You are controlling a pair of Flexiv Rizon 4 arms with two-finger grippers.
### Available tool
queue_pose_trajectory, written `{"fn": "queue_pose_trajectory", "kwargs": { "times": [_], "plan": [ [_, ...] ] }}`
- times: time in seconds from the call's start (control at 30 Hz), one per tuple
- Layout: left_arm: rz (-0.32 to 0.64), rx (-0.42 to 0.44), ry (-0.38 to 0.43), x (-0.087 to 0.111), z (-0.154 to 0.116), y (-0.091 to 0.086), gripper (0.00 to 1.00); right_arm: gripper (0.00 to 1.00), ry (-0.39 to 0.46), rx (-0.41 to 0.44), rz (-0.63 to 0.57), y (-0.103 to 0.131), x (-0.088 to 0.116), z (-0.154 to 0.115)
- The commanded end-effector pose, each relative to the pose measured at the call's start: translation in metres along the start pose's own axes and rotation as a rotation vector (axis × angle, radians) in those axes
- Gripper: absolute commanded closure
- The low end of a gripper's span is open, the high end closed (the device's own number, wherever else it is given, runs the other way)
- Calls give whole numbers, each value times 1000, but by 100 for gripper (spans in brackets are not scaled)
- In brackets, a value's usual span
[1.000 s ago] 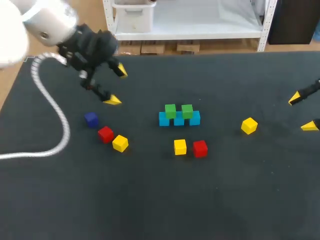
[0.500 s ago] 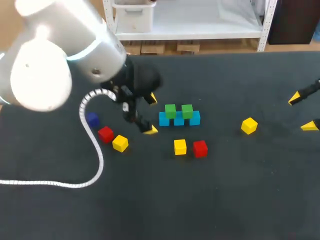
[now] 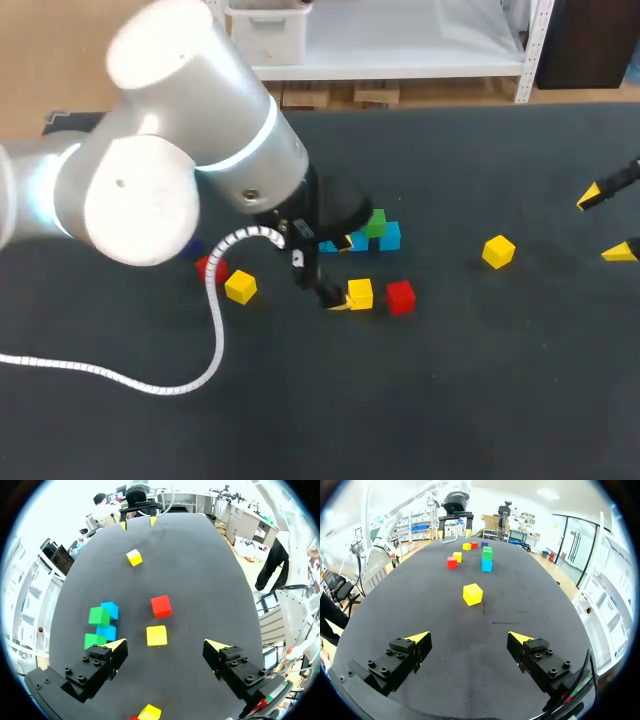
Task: Place the blue cubes, place green cubes on the blue cubes, place the yellow cubes on the green cubes, then place the red cubes on the yellow cubes, and place purple cube on the red cubes.
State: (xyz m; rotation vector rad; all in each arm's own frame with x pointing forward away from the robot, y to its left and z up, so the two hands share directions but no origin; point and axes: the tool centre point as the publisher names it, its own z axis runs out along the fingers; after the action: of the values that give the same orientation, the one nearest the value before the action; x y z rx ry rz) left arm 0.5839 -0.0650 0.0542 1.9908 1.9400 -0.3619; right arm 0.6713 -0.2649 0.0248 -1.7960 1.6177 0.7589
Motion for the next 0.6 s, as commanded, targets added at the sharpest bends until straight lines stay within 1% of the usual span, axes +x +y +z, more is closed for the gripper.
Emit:
{"fn": "queue_pose_trajectory", "kwargs": {
  "times": [0.03, 0.3, 0.5, 0.6],
  "plan": [
    [-8, 21, 12, -5, 26, 9, 0, 0, -1, 0, -1, 0, 0, 0],
    [-27, 20, 32, -3, 41, 14, 0, 0, -1, 0, -1, 0, 0, 0],
    [-43, 17, 62, 2, 47, 12, 0, 0, -1, 0, -1, 0, 0, 0],
    [-60, 6, 64, 5, 47, 10, 0, 0, -1, 0, -1, 0, 0, 0]
  ]
}}
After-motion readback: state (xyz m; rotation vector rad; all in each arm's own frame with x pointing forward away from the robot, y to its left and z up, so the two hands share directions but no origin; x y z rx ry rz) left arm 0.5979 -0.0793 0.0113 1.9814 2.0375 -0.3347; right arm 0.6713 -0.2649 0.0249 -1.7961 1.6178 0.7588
